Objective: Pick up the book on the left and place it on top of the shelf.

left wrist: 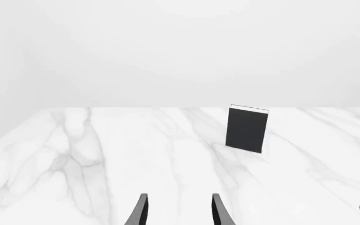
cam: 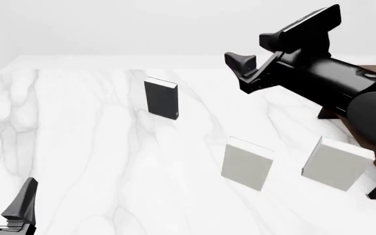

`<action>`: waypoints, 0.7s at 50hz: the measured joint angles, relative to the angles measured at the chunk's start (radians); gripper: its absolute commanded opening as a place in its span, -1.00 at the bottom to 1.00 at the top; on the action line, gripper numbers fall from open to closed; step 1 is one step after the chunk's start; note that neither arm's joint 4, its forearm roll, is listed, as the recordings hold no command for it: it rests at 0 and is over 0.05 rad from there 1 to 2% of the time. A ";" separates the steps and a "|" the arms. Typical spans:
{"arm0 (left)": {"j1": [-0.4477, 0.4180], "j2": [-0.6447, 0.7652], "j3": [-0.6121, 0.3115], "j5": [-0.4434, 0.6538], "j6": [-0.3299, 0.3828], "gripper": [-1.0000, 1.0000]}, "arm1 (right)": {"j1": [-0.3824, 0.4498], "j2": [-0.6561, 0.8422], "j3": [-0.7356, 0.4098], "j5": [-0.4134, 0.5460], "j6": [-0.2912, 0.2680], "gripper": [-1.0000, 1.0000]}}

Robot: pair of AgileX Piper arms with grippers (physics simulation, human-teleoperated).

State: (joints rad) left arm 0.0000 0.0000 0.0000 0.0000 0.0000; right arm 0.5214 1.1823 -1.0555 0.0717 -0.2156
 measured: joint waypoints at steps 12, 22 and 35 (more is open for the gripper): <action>0.000 0.000 0.000 0.000 0.000 1.00 | 0.015 0.105 -0.057 -0.034 0.010 1.00; 0.000 0.000 0.000 0.000 0.000 1.00 | 0.017 0.187 -0.109 -0.058 0.020 1.00; 0.000 0.000 0.000 0.000 0.000 1.00 | 0.017 0.295 -0.192 -0.079 0.033 1.00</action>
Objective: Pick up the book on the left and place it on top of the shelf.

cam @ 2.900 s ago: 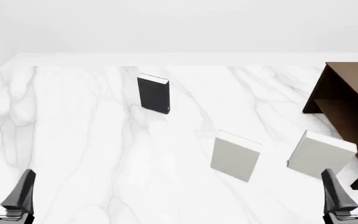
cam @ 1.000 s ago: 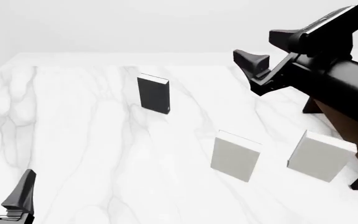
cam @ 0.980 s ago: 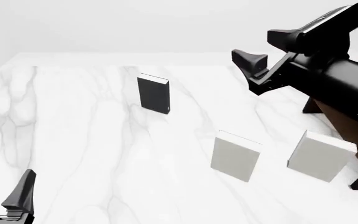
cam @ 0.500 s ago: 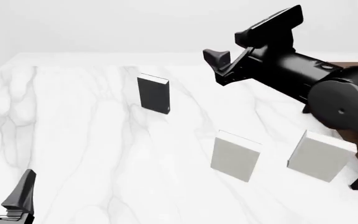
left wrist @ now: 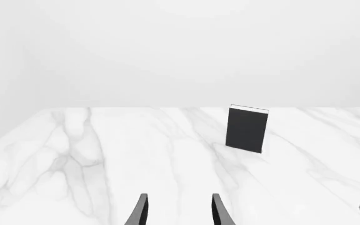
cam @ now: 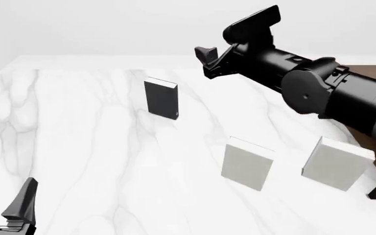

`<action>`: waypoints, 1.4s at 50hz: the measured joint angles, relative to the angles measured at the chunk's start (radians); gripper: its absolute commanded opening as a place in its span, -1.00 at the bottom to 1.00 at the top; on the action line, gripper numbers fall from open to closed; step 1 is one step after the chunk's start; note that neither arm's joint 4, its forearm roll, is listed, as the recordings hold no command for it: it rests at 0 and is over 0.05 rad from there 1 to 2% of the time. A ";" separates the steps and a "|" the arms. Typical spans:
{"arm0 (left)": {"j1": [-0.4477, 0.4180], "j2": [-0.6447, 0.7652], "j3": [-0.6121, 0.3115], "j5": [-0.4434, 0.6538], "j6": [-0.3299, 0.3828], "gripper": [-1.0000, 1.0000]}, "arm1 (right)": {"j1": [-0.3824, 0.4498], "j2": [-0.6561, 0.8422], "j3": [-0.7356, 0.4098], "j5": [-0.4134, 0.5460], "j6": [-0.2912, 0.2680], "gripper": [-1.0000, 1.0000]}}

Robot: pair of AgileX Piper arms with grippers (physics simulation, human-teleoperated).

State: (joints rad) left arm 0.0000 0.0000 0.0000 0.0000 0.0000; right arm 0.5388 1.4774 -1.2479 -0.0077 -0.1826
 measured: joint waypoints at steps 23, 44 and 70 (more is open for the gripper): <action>0.000 0.000 0.000 0.000 0.000 1.00 | 0.003 0.234 -0.138 -0.081 0.058 1.00; 0.000 0.000 0.000 0.000 0.000 1.00 | 0.002 0.333 -0.147 -0.144 0.095 1.00; 0.000 0.000 0.000 0.000 0.000 1.00 | 0.000 0.433 -0.160 -0.202 0.136 1.00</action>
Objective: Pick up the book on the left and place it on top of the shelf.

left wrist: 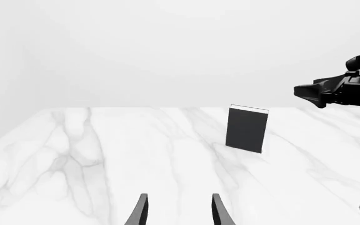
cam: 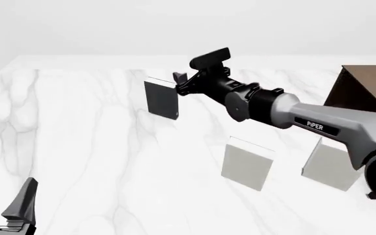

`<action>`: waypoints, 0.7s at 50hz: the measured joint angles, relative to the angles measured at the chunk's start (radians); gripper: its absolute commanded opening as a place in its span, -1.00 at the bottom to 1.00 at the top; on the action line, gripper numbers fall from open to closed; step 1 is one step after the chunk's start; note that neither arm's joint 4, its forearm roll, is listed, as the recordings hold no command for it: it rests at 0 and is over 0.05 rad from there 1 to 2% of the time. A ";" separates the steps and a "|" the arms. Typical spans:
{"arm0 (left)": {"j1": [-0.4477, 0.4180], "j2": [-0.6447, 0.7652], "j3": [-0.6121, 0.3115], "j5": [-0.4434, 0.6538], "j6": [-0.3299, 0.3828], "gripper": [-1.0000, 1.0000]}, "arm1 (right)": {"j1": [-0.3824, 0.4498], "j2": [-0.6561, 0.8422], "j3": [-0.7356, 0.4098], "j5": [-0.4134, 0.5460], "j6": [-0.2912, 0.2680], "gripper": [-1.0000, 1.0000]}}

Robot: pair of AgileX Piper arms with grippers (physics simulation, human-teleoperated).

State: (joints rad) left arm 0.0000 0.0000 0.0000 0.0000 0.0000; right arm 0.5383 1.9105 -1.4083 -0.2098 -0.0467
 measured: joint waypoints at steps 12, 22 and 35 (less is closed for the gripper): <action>0.000 0.000 0.000 0.000 0.000 1.00 | -0.005 0.040 -0.014 -0.014 0.012 1.00; 0.000 0.000 0.000 0.000 0.000 1.00 | -0.009 0.077 -0.049 -0.015 0.015 1.00; 0.000 0.000 0.000 0.000 0.000 1.00 | -0.007 0.132 -0.097 -0.018 0.020 1.00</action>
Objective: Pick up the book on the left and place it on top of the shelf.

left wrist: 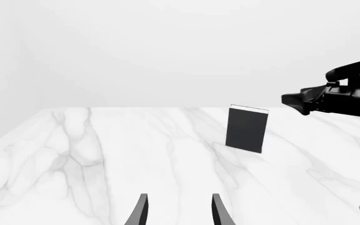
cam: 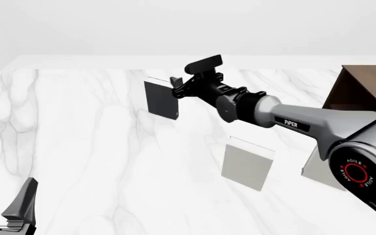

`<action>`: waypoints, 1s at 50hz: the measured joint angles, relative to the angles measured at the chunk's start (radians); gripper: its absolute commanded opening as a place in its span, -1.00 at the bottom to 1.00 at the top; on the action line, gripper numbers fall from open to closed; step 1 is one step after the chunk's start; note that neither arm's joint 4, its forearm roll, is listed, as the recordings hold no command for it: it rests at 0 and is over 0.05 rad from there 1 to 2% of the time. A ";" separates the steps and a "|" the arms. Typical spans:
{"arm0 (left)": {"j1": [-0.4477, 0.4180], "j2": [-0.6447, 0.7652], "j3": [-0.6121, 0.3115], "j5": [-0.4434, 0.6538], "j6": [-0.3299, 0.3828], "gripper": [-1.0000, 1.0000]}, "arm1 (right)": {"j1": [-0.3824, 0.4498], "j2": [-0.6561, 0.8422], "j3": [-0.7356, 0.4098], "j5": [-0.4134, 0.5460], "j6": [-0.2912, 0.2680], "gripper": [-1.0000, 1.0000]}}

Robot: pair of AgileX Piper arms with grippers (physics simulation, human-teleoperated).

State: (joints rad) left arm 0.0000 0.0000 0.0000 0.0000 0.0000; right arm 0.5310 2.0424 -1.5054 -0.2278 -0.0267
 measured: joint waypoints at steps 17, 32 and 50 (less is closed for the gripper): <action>0.000 0.000 0.000 0.000 0.000 1.00 | 0.001 0.059 -0.051 0.002 0.008 1.00; 0.000 0.000 0.000 0.000 0.000 1.00 | 0.000 0.102 -0.087 0.003 0.016 1.00; 0.000 0.000 0.000 0.000 0.000 1.00 | -0.004 0.163 -0.132 0.008 0.025 1.00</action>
State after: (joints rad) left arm 0.0000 0.0000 0.0000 0.0000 0.0000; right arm 0.5273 2.2050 -1.6379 -0.2198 -0.0013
